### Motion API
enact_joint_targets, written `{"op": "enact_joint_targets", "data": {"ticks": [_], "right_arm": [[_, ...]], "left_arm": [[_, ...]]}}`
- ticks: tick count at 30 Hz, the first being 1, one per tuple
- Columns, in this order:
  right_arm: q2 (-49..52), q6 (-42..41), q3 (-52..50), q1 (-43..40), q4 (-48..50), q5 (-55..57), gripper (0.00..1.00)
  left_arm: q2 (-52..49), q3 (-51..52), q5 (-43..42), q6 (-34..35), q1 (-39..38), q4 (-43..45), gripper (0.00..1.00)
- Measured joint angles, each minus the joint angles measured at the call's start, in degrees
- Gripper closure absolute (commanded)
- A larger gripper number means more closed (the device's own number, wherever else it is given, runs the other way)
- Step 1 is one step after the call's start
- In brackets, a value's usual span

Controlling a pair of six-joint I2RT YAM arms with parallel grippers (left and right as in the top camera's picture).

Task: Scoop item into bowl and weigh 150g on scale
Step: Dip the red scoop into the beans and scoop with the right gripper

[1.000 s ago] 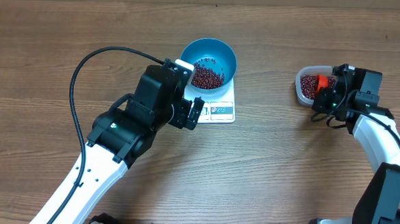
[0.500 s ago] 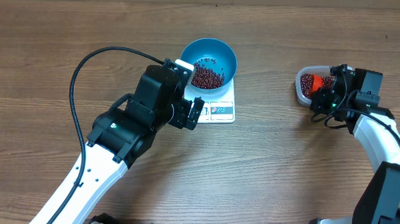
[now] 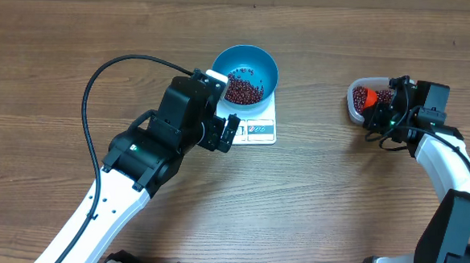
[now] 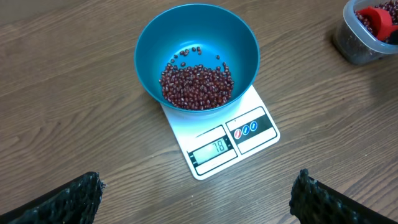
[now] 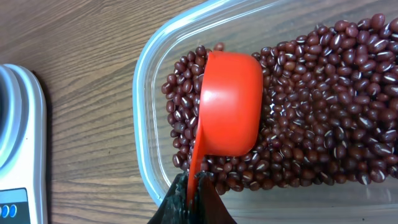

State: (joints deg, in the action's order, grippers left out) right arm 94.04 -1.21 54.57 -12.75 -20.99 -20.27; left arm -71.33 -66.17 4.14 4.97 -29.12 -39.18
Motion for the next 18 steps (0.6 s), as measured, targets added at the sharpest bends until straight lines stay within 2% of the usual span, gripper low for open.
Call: {"op": "enact_joint_targets", "data": {"ticks": [18], "right_arm": [[0.59,-1.77,0.00,-4.85,-0.70,-8.35,0.96]], "left_arm": [[0.00,0.00,-0.02,0.00,0.00,0.00,0.00]]}}
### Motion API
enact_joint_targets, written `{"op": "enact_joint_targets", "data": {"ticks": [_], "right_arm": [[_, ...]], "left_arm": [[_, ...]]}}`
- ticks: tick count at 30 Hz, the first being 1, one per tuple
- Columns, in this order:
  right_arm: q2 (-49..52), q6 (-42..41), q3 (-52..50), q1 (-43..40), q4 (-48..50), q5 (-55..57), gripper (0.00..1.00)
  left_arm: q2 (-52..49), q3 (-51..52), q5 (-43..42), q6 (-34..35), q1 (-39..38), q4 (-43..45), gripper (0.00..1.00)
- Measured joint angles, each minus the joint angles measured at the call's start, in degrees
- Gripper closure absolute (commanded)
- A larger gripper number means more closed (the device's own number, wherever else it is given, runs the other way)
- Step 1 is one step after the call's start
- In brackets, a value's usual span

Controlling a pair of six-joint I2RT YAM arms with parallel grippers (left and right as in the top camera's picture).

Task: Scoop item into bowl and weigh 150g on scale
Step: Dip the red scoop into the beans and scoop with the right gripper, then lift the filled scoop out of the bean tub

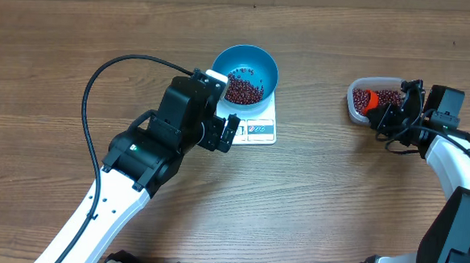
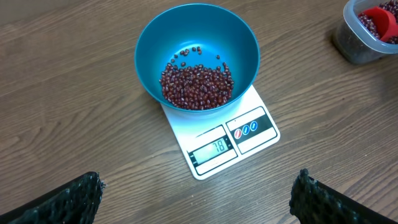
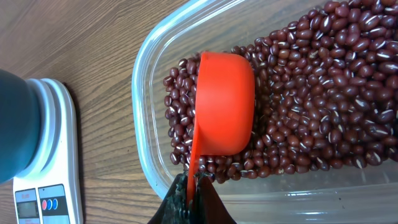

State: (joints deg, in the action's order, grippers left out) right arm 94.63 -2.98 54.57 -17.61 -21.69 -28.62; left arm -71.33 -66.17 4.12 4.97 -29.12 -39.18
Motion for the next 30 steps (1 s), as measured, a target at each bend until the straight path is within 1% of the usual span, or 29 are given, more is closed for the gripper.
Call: {"op": "enact_joint_targets", "data": {"ticks": [14,23,30], "right_arm": [[0.22,-2.71,0.00,-0.44,0.90,-1.68,0.96],[0.31,-4.83,0.00,-5.42,1.11,-6.56,0.96],[0.33,-4.94,0.00,-10.75,1.14,-15.02,0.96]], "left_arm": [[0.00,0.00,0.00,0.00,0.00,0.00,0.01],[0.00,0.00,0.02,0.00,0.00,-0.02,0.01],[0.00,0.00,0.02,0.00,0.00,-0.02,0.00]]}}
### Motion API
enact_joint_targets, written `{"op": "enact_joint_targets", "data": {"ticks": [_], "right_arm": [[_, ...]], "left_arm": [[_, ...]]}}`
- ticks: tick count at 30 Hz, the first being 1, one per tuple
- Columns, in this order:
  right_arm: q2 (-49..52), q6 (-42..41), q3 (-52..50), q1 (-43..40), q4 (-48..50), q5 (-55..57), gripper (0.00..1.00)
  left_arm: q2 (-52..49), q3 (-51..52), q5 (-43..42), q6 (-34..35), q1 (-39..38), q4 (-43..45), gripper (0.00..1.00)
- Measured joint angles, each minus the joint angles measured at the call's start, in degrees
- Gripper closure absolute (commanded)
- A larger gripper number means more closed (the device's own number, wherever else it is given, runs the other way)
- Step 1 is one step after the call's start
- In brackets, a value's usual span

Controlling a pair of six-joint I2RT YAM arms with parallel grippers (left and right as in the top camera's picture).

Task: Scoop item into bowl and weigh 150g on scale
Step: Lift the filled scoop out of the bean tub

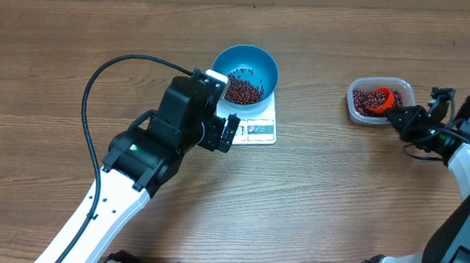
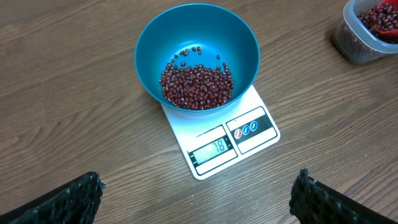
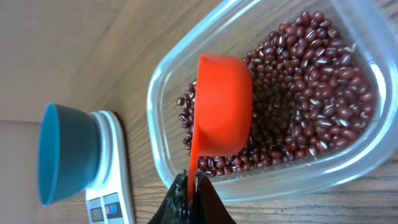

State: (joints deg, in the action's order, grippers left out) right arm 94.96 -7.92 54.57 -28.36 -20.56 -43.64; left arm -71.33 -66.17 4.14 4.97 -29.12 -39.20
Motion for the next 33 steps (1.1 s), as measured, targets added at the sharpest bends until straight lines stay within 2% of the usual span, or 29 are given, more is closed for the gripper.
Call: {"op": "enact_joint_targets", "data": {"ticks": [6,21,33], "right_arm": [[0.00,-0.02,0.00,-2.75,0.02,-6.82,0.96],[0.04,-1.07,0.00,-2.71,0.07,-20.76,0.96],[0.04,-3.41,0.00,1.88,0.46,-25.20,0.96]], "left_arm": [[0.00,0.00,0.00,0.00,0.00,0.00,0.01],[0.00,0.00,-0.02,0.00,0.00,0.00,0.00],[0.00,0.00,-0.02,0.00,0.00,-0.02,0.00]]}}
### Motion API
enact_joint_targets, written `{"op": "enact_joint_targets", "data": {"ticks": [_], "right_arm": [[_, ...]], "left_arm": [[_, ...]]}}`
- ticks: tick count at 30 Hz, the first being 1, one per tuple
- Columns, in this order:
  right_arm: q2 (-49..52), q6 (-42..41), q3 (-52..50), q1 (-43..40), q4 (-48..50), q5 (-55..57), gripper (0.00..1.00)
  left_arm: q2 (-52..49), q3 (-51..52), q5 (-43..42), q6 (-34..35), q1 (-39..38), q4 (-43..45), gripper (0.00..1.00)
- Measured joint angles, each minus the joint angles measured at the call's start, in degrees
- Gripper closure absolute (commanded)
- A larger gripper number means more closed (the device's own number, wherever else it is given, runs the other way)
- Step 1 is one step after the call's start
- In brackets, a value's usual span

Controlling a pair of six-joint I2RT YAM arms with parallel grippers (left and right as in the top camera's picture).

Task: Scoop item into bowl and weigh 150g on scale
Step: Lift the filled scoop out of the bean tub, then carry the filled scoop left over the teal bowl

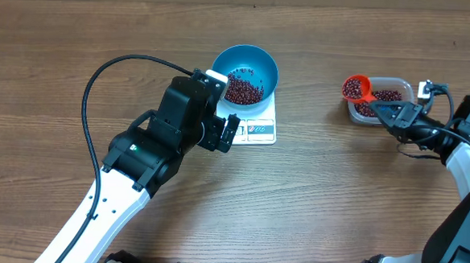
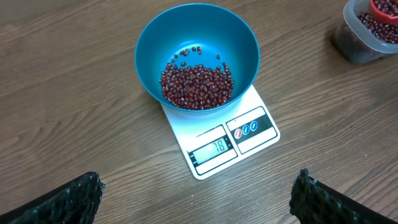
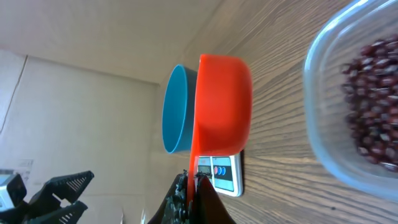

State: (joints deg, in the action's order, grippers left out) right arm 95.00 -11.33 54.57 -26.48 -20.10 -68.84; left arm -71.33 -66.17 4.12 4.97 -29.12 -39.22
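A blue bowl [image 1: 245,73] partly filled with red beans stands on the white scale [image 1: 258,126], whose display [image 2: 212,149] reads 78. My right gripper [image 1: 391,111] is shut on the handle of an orange scoop [image 1: 355,88] full of beans, held in the air just left of the clear bean container [image 1: 378,99]. In the right wrist view the orange scoop [image 3: 222,106] hangs between the container [image 3: 354,99] and the bowl [image 3: 177,109]. My left gripper [image 2: 196,196] is open above the table in front of the scale, holding nothing.
The left arm [image 1: 149,151] and its black cable [image 1: 113,69] lie to the left of the scale. Bare wooden table [image 1: 312,192] lies between the scale and the container.
My right gripper has lifted the scoop out of the container; it is now filled with beans and sits left of the container's rim. The left arm and scale reading are unchanged.
The scoop first lay mouth-down in the beans at the container's left end, held by my right gripper. It then sat further right in the container as the arm drew back. Now it is raised, loaded, left of the container. The scale read 78 throughout.
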Motion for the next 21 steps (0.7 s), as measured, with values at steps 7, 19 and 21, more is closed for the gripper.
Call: {"op": "enact_joint_targets", "data": {"ticks": [7,19,21], "right_arm": [[0.00,-4.13,0.00,5.29,5.20,-0.20,0.96],[0.00,-15.98,0.00,17.05,19.15,3.13,0.96],[0.00,-18.34,0.00,18.78,21.94,4.20,0.96]], "left_arm": [[0.00,0.00,0.00,0.00,0.00,0.02,0.00],[0.00,0.00,0.02,0.00,0.00,0.02,0.01],[0.00,0.00,0.02,0.00,0.00,0.02,0.01]]}}
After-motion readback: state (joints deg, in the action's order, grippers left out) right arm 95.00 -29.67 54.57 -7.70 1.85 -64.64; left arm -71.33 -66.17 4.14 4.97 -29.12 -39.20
